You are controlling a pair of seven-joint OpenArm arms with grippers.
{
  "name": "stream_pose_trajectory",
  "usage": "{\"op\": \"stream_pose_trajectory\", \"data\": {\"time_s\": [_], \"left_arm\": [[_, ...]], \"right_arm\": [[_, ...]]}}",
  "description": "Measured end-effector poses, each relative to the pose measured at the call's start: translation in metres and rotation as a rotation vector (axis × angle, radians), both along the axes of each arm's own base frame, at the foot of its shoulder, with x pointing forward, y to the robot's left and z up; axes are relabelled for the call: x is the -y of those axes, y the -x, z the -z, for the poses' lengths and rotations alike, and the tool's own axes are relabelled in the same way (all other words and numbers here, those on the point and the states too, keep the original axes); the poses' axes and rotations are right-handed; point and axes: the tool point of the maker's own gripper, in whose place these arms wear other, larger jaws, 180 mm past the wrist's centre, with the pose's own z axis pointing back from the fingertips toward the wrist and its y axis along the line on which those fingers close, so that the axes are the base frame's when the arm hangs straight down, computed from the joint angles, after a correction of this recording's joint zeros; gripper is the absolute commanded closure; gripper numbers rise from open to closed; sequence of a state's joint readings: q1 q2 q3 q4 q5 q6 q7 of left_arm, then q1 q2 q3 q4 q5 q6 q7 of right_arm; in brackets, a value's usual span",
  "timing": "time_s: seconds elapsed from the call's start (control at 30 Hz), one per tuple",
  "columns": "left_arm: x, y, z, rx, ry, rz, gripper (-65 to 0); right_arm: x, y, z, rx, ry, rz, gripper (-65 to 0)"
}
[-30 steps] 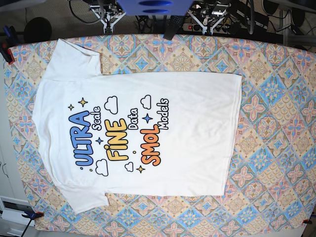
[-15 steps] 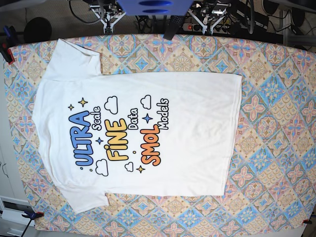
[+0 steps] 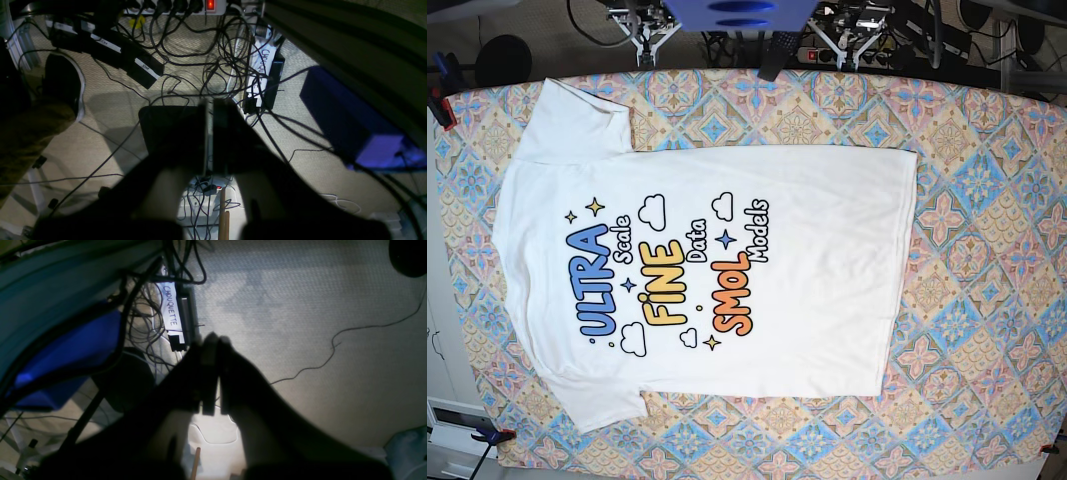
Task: Fold the T-shirt properly
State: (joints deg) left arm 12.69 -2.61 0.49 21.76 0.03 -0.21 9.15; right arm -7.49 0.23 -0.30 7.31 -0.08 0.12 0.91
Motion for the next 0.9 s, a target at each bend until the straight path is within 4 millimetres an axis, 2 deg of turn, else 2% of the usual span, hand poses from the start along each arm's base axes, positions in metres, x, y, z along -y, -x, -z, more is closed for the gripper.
{"op": "stream_pose_trajectory", "data": {"time_s": [0.07,0.1,0.23,0.33,0.4,0.53,0.73,0.83,0.9], "left_arm": [[-0.008,0.017,-0.001,-0.030,-0.012,0.001,-1.1],[-0.011,0.027,-0.002,-0.047,-0.018,-0.005,-1.1],[-0.040,0.064,-0.008,-0.108,-0.060,0.003,-1.1],[-0.058,0.081,-0.012,-0.137,-0.090,0.011,-1.1],[-0.073,0.086,-0.016,-0.141,-0.112,0.019,-1.1],[-0.081,0.094,-0.018,-0.147,-0.125,0.022,-1.1],[-0.086,0.112,-0.041,-0.093,-0.125,0.064,-1.0],[-0.080,0.111,-0.062,-0.025,-0.113,0.093,-1.0],[-0.075,0.101,-0.077,0.035,-0.108,0.111,-1.0]], "right_arm": [[0.003,0.016,-0.001,-0.016,0.004,-0.001,0.0],[0.008,0.030,-0.002,-0.042,0.007,-0.006,0.0],[0.049,0.066,-0.012,-0.072,0.076,-0.026,0.0],[0.087,0.075,-0.022,-0.062,0.138,-0.050,0.0],[0.105,0.070,-0.027,-0.026,0.166,-0.066,0.0],[0.114,0.069,-0.037,0.019,0.180,-0.089,0.0],[0.115,0.110,-0.061,0.002,0.178,-0.123,0.0],[0.117,0.111,-0.072,0.034,0.185,-0.130,0.0],[0.127,0.102,-0.082,0.086,0.209,-0.089,0.0]]}}
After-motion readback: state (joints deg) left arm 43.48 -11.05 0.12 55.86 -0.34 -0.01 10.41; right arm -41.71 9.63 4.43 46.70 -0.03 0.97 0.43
